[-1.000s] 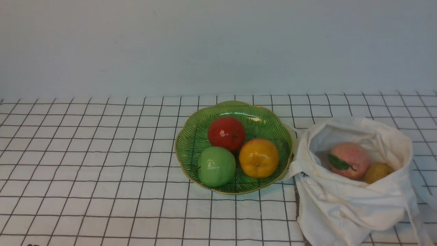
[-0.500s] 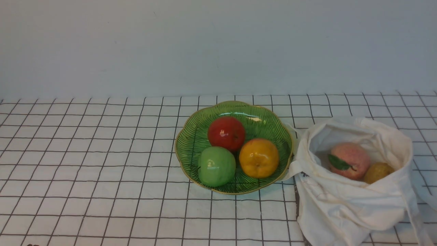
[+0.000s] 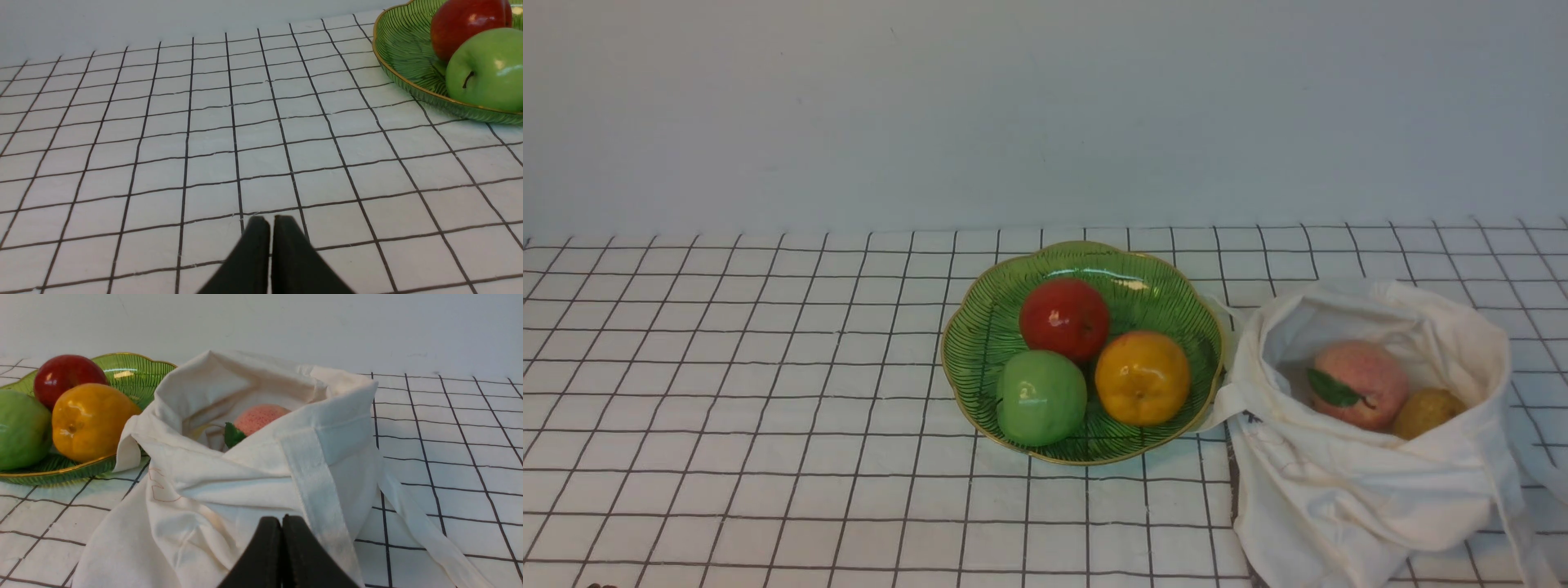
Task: Take the fruit out of the bag on the white checkered tablecloth and place them on the plate.
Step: 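Reach into the cloth bag and grasp the peach with the right gripper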
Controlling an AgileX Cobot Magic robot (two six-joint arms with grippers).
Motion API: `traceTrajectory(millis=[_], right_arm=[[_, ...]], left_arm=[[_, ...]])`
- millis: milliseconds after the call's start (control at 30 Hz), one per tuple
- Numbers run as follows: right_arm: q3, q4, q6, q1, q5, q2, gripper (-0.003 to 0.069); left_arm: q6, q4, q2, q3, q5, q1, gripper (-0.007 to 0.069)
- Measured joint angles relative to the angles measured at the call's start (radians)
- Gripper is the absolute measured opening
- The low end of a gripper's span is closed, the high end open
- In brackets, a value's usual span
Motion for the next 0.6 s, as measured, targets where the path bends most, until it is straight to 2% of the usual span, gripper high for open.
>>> traceTrajectory(millis=[100, 233, 267, 333, 533, 600], right_arm=[[0.004, 0.043, 0.019, 0.0, -0.022, 0.0, -0.0015], [0.009, 0.379, 0.214, 0.0, -0.062, 0.0, -0.0015], [0.009, 0.392, 0.214, 0.0, -0.064, 0.0, -0.0015], [0.009, 0.512, 0.257, 0.0, -0.09, 0.0, -0.0015], [-0.002, 0.561, 0.262, 0.0, -0.111, 0.0, -0.0015], [-0.084, 0.539, 0.238, 0.0, -0.091, 0.001, -0.0015]], left_arm=[[0.0, 0.0, 0.0, 0.0, 0.0, 0.0, -0.0008], [0.0, 0.0, 0.0, 0.0, 0.0, 0.0, -0.0008], [0.0, 0.0, 0.0, 0.0, 0.0, 0.0, -0.0008], [0.0, 0.0, 0.0, 0.0, 0.0, 0.0, -0.0008], [0.0, 0.0, 0.0, 0.0, 0.0, 0.0, -0.0008], [0.0, 0.0, 0.0, 0.0, 0.0, 0.0, -0.0008]])
